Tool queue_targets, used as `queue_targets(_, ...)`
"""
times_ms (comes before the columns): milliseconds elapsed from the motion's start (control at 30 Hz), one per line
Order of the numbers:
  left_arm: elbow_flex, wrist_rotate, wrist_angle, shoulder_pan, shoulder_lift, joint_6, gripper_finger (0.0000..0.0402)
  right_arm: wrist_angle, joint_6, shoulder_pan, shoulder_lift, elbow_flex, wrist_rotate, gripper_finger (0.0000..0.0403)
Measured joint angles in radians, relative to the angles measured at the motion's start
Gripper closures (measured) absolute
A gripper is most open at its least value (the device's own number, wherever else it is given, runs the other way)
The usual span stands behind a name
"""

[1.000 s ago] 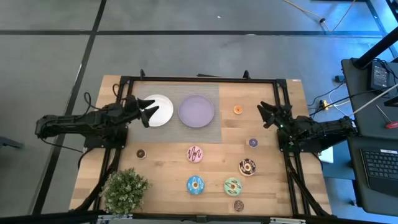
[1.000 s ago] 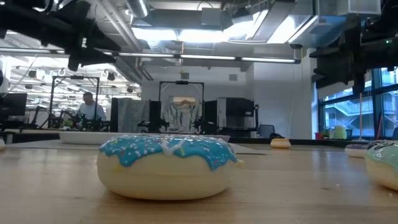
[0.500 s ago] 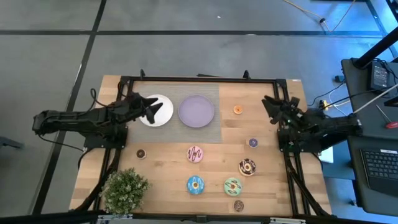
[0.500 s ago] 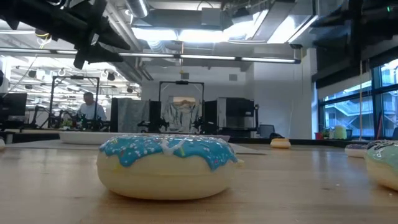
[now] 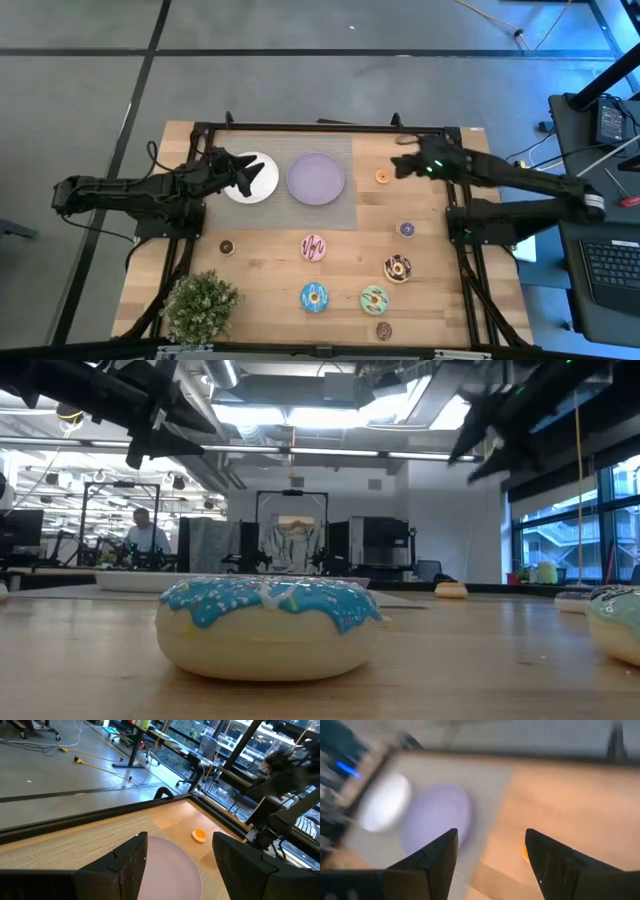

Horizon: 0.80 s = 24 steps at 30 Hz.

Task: Pick & Place donuts
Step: Put the small orange donut on the purple plate

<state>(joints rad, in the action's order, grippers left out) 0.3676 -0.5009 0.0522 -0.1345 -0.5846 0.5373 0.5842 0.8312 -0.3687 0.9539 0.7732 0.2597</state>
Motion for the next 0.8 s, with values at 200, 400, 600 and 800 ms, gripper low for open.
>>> queue_targets(200,0.0,0.027,-0.001,0.0,-0.001,0.0,0.0183,0.037,-0.178,-0.222,0.259,0.005,-0.196,0.0179)
queue_targets(400,0.0,0.027,-0.003,0.0,-0.001,-0.01,0.0183,-0.039,-0.272,-0.262,0.421,0.004,-0.273,0.0212)
queue_targets(600,0.0,0.028,-0.003,0.0,-0.001,-0.026,0.0183,-0.064,-0.287,-0.262,0.525,0.004,-0.273,0.024)
queue_targets(800,0.0,0.028,-0.003,0.0,-0.001,-0.027,0.0183,-0.077,-0.29,-0.262,0.586,0.004,-0.272,0.0244)
